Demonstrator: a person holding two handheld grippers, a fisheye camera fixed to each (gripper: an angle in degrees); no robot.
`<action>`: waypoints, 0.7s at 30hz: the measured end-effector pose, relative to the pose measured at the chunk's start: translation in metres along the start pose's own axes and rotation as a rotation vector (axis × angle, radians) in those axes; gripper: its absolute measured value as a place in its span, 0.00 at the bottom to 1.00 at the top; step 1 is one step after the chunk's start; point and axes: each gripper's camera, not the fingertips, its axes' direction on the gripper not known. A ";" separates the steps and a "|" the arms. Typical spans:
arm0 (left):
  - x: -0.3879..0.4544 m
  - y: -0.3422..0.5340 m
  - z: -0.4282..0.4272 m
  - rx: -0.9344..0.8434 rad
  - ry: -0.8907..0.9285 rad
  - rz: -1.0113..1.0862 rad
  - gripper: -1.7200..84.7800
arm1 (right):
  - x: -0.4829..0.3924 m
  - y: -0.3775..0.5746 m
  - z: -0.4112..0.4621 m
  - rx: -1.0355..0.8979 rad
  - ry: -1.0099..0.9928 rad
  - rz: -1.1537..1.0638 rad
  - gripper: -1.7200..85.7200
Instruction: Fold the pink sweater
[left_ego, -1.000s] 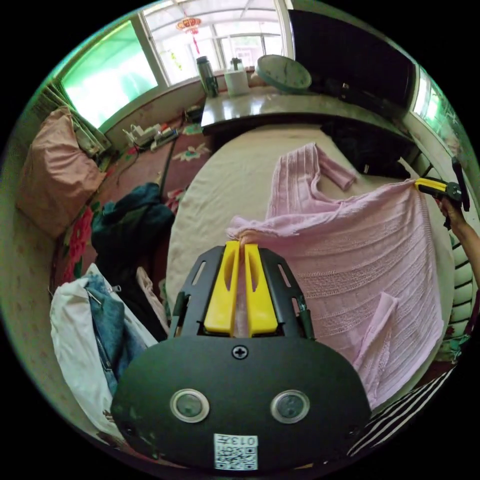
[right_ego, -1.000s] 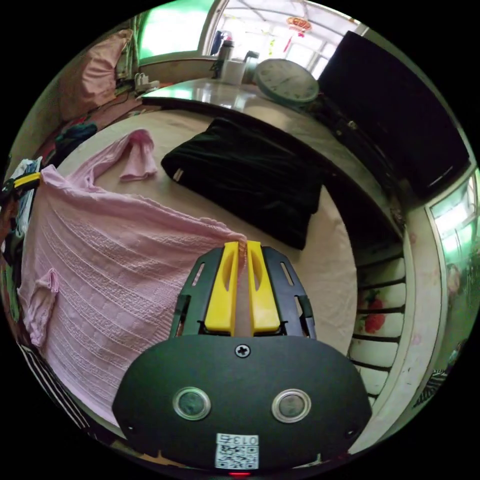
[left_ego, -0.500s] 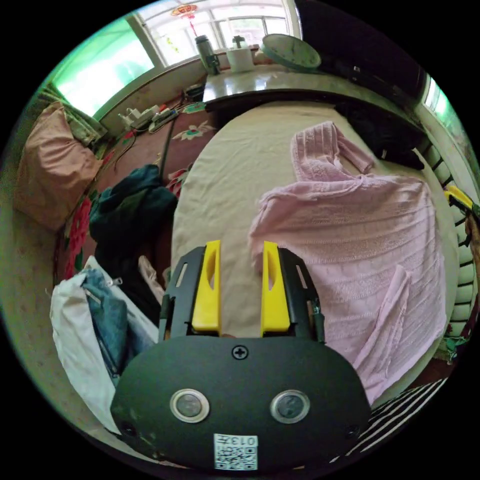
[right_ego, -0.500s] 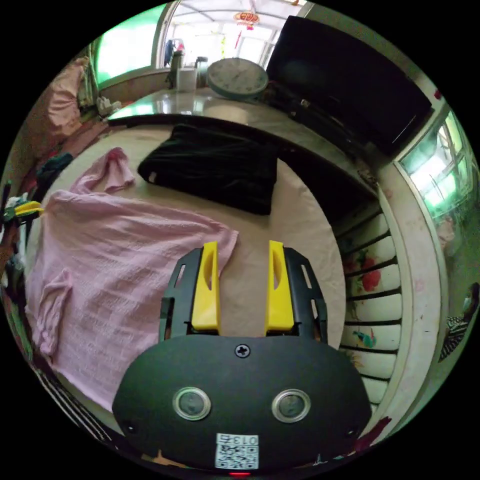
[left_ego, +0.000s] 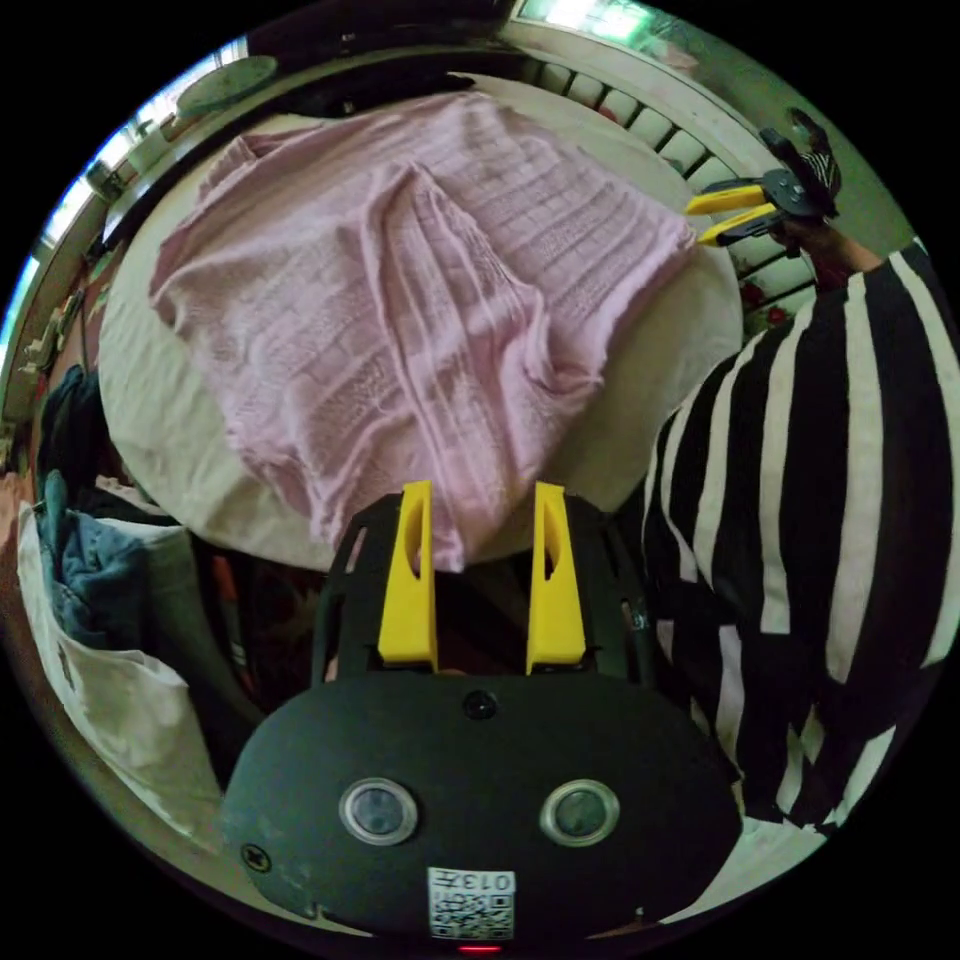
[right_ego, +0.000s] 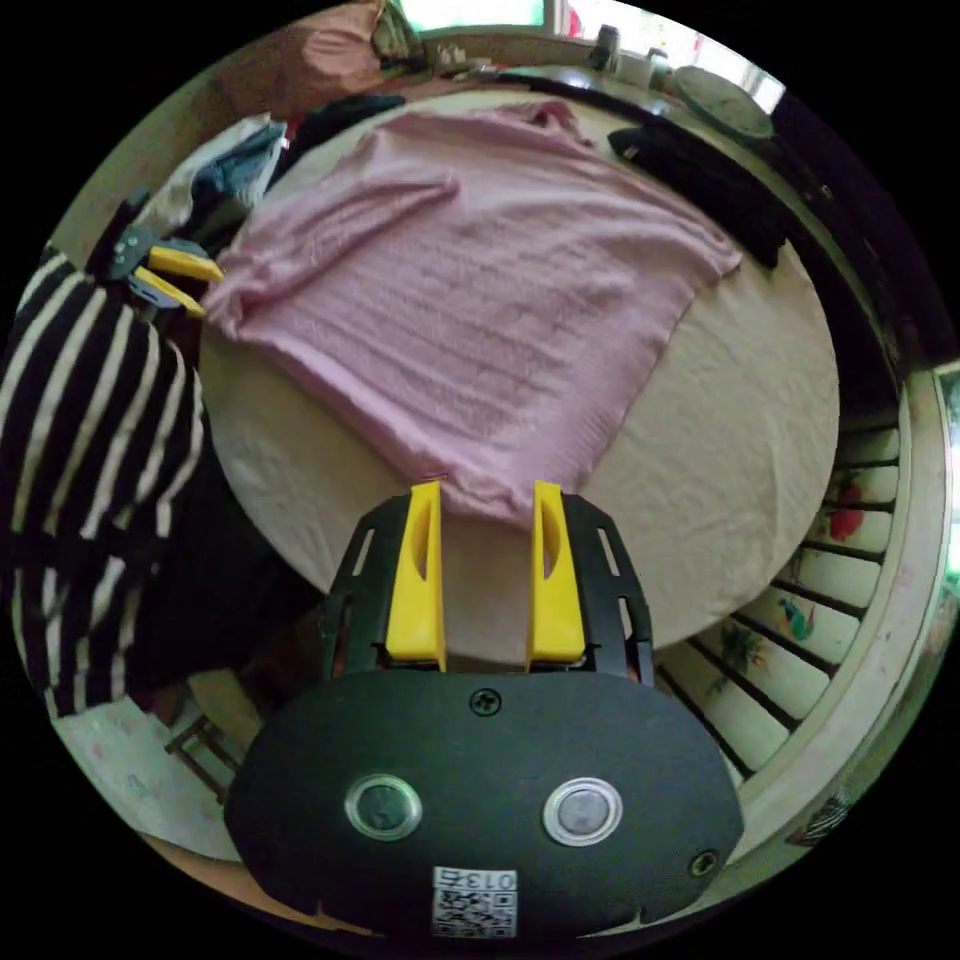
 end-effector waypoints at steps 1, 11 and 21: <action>0.003 0.000 0.001 0.005 0.025 -0.009 0.19 | 0.000 0.000 0.004 -0.012 0.016 -0.010 0.17; 0.010 -0.029 0.015 -0.068 -0.113 0.024 0.06 | -0.012 -0.036 0.025 -0.080 0.121 -0.117 0.08; 0.013 -0.013 -0.005 -0.063 -0.007 0.059 0.03 | -0.017 -0.018 0.006 -0.066 0.132 -0.004 0.04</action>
